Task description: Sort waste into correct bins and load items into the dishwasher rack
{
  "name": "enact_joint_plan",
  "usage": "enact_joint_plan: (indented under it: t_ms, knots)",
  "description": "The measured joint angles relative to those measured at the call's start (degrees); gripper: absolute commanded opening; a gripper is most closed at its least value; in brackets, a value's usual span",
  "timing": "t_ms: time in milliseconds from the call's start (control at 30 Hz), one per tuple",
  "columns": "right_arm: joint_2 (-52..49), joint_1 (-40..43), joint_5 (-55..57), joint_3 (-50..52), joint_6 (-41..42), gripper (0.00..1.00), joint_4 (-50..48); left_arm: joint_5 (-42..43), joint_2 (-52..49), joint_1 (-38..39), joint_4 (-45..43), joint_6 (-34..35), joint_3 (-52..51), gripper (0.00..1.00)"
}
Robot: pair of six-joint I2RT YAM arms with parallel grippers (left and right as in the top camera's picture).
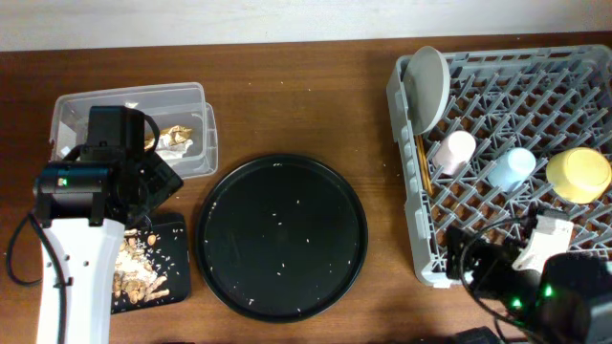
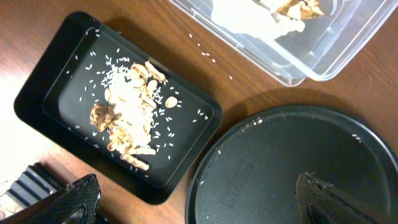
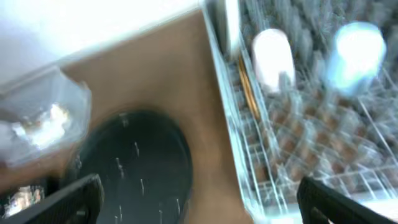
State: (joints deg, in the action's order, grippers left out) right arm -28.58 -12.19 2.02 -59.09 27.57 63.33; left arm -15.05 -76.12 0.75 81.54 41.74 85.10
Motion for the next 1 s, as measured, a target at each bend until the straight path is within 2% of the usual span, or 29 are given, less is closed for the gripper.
enact_joint_plan:
  t_ms: [200,400,667,1000]
  knots:
    - [15.34,0.44,-2.84,21.44,-5.92,0.98,-20.46,0.04,0.0,0.02,0.02,-0.02,0.0,0.99]
    - [23.15,1.01,-3.89,34.88,-8.41,0.98,-35.39,0.04,0.0,0.02,0.04,0.0,0.0,0.99]
    - [27.74,1.77,-4.09,46.03,-9.16,0.98,-53.24,0.02,0.0,0.02,0.07,-0.02,0.0,0.99]
    - [27.78,3.26,-4.09,54.88,-10.23,0.98,-66.16,0.02,0.0,0.02,0.07,-0.02,0.0,0.99]
